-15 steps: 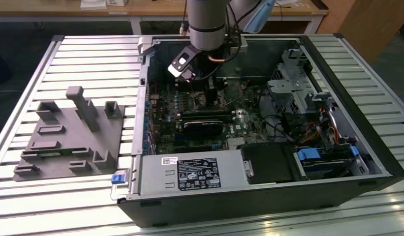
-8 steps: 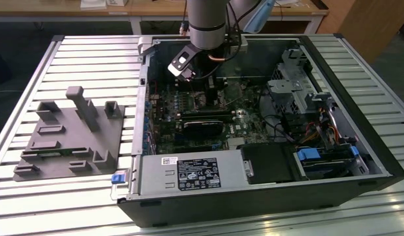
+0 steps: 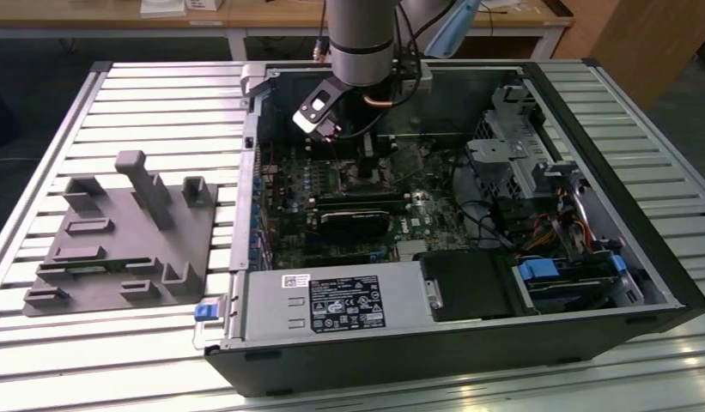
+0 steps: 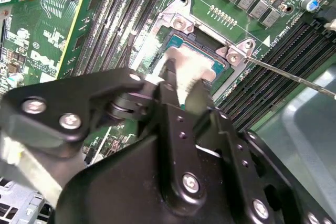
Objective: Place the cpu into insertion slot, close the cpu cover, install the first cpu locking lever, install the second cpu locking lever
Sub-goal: 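Place the cpu into insertion slot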
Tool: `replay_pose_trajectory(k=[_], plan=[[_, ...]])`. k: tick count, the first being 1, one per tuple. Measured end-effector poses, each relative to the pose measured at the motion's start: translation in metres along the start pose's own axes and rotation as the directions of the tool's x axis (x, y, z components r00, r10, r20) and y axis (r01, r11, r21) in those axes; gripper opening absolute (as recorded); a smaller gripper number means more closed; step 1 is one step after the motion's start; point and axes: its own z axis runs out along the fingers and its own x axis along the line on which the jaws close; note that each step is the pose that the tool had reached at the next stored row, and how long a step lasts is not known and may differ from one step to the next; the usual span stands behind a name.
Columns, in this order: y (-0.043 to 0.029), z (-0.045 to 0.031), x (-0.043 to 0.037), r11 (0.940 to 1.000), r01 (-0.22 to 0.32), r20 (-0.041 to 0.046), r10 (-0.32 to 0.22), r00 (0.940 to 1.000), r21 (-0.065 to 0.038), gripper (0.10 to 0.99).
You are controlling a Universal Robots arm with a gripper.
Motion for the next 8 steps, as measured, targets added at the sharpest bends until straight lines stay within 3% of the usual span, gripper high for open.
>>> replay_pose_trajectory(k=[1, 3, 4, 6, 8], plan=[[0.0, 0.0, 0.0, 1.0, 0.0, 0.0, 0.0, 1.0, 0.0, 0.361], [0.0, -0.0001, 0.0, 1.0, 0.0, 0.0, 0.0, 1.0, 0.0, 0.243], [0.0, -0.0001, 0.0, 1.0, 0.0, 0.0, 0.0, 1.0, 0.0, 0.243], [0.0, -0.0001, 0.0, 1.0, 0.0, 0.0, 0.0, 1.0, 0.0, 0.125], [0.0, -0.0002, 0.0, 1.0, 0.0, -0.0001, 0.0, 1.0, 0.0, 0.106]])
